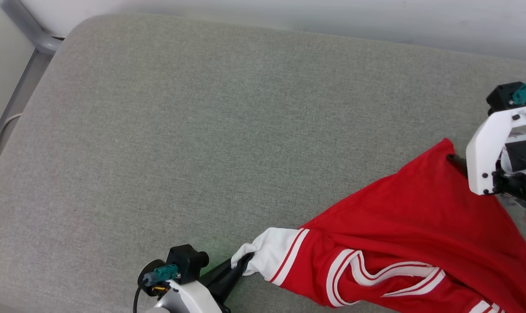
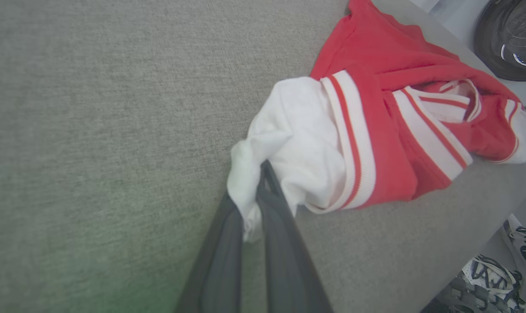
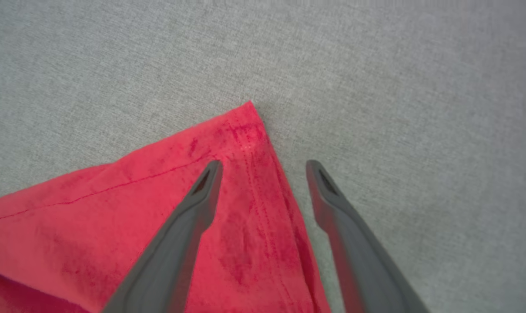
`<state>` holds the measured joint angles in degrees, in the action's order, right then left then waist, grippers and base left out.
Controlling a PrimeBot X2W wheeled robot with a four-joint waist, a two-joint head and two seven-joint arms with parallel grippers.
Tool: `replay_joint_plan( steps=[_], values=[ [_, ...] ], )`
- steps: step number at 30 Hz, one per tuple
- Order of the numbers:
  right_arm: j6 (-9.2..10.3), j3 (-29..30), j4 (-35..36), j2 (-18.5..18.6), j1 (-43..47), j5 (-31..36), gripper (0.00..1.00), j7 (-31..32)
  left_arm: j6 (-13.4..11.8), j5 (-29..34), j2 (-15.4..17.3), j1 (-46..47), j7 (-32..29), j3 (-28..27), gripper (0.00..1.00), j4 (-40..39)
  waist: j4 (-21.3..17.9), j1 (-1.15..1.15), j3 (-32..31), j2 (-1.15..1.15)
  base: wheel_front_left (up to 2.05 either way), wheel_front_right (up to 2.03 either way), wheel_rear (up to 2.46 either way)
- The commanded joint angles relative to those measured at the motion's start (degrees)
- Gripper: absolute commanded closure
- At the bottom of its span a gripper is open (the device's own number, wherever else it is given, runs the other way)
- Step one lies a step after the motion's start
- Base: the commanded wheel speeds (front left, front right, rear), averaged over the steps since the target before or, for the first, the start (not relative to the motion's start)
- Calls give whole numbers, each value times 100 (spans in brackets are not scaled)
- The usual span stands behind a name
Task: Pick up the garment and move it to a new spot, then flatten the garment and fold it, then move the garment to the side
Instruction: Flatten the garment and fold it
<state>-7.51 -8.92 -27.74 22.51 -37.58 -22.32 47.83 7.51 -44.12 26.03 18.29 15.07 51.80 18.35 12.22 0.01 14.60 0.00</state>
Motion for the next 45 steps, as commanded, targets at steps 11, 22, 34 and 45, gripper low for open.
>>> replay_joint_plan(
  steps=[11, 22, 34, 45],
  values=[
    [5, -1265, -1493, 157, -622, -119, 0, -363, -5, -77, -76, 287, 12, 204, 100, 44, 210, -1, 219, 0, 0, 0, 0],
    [3, -2246, -1864, 346, -619, -815, 100, -460, -5, -141, -66, 327, 12, 210, 100, 116, 176, -1, 206, 0, 0, 0, 0],
    [8, -2196, -1959, 512, -1146, -1387, 100, -1500, -5, -194, 210, 275, 12, -342, 100, 1, -206, -1, -12, 0, 0, 0, 0],
    [8, -2113, -2046, 394, -1690, -1660, 100, -2476, -5, -316, 757, 1135, 12, -789, 100, -473, -619, -1, -314, 0, 0, 0, 0]
  ],
)
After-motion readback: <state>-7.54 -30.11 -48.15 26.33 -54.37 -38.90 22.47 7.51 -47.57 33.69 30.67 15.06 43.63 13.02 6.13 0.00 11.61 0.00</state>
